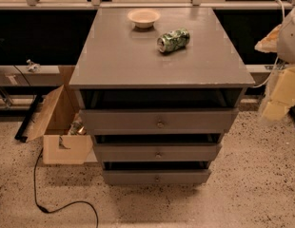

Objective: Open bottom drawer

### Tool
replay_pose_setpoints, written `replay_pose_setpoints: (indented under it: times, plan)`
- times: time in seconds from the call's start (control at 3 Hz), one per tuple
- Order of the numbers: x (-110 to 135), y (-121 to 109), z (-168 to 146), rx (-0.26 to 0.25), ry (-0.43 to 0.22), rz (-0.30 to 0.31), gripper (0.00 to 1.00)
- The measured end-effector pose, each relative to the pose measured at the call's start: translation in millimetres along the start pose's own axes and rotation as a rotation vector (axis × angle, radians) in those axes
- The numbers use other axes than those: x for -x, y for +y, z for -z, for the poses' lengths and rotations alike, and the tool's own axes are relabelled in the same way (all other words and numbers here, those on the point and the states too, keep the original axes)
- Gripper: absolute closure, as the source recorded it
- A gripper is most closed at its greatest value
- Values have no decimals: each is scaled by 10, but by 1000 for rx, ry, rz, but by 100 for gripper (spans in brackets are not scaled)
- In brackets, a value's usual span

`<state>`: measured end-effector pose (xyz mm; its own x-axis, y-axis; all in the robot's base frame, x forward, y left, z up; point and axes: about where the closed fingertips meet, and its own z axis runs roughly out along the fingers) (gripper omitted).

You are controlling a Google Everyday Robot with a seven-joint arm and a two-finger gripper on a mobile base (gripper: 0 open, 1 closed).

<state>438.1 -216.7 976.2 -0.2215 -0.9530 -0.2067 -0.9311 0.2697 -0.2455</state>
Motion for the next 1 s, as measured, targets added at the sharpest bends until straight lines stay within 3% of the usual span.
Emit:
replay_pose_setpoints:
  times: [0.33,0.67,1.0]
  plan:
    - [0,0,0,0,0,0,0]
    - [-94,38,-210,38,-26,-26,0]
    - [-267,281,-1128,175,-123,-81,0]
